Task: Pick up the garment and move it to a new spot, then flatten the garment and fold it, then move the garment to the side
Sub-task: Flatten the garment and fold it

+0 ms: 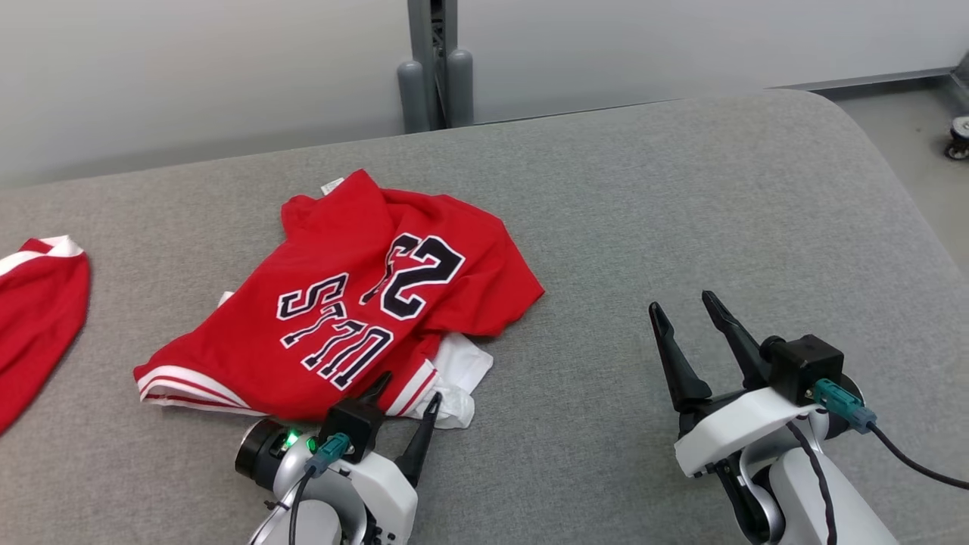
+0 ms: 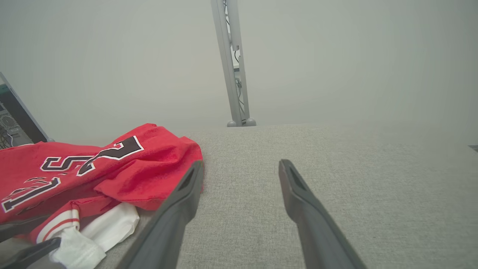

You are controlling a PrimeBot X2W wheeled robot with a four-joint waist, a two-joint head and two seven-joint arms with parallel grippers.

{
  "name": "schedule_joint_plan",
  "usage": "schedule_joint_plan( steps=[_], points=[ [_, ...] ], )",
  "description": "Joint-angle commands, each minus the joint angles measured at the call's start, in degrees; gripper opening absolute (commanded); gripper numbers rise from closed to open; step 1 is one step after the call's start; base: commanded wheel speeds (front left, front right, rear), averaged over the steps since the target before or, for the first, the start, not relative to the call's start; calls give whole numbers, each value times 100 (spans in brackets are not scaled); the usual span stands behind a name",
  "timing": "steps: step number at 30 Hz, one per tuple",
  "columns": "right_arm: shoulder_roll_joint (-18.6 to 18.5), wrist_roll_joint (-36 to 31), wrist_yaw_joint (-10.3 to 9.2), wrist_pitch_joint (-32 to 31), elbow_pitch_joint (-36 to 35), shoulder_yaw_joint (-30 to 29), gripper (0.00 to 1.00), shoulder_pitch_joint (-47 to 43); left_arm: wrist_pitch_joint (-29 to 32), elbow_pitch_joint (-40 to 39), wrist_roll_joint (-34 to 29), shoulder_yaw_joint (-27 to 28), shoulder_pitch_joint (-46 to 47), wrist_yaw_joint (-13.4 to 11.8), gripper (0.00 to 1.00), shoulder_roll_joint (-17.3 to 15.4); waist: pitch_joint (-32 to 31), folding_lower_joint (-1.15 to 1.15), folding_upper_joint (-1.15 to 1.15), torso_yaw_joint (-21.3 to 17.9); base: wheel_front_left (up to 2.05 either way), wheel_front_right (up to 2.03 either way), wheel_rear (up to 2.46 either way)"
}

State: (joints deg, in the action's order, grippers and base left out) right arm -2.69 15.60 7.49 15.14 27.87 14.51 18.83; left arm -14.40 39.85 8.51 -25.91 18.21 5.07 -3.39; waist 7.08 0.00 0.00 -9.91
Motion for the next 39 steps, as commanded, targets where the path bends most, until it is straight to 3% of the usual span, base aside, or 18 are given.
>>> schedule_joint_plan(
  steps=[1,7,8,9,18,22,31,39],
  points=[
    [-34,29,1,5,-18,-7,100,37,-34,166,-1,1,182,-4,100,-23,31,0,0,-182,0,0,0],
    [-34,33,1,5,-27,-28,100,8,194,897,-107,-150,447,-123,98,-13,31,0,0,-320,0,0,0],
    [-33,32,1,5,-32,-38,100,3,179,941,-67,-120,493,-179,44,-11,28,0,0,-317,0,0,0],
    [-33,30,1,5,-38,-57,100,-7,170,1003,-59,-124,523,-208,0,-15,23,0,0,-306,0,0,0],
    [-32,14,1,5,-45,-145,100,-161,17,901,110,-85,552,-191,0,-29,-139,0,0,112,0,0,0],
    [-34,48,1,5,-37,-171,100,-259,-22,460,110,-57,404,-242,0,-216,-279,0,0,469,0,0,0],
    [-39,144,1,6,-40,-171,100,-418,797,-1457,-67,30,-70,-499,0,-1149,-427,0,0,1224,0,0,0],
    [-39,209,1,5,-37,-56,100,-383,1982,-3435,-87,4,-823,-555,0,-1811,-378,0,0,1379,0,0,0]
  ],
)
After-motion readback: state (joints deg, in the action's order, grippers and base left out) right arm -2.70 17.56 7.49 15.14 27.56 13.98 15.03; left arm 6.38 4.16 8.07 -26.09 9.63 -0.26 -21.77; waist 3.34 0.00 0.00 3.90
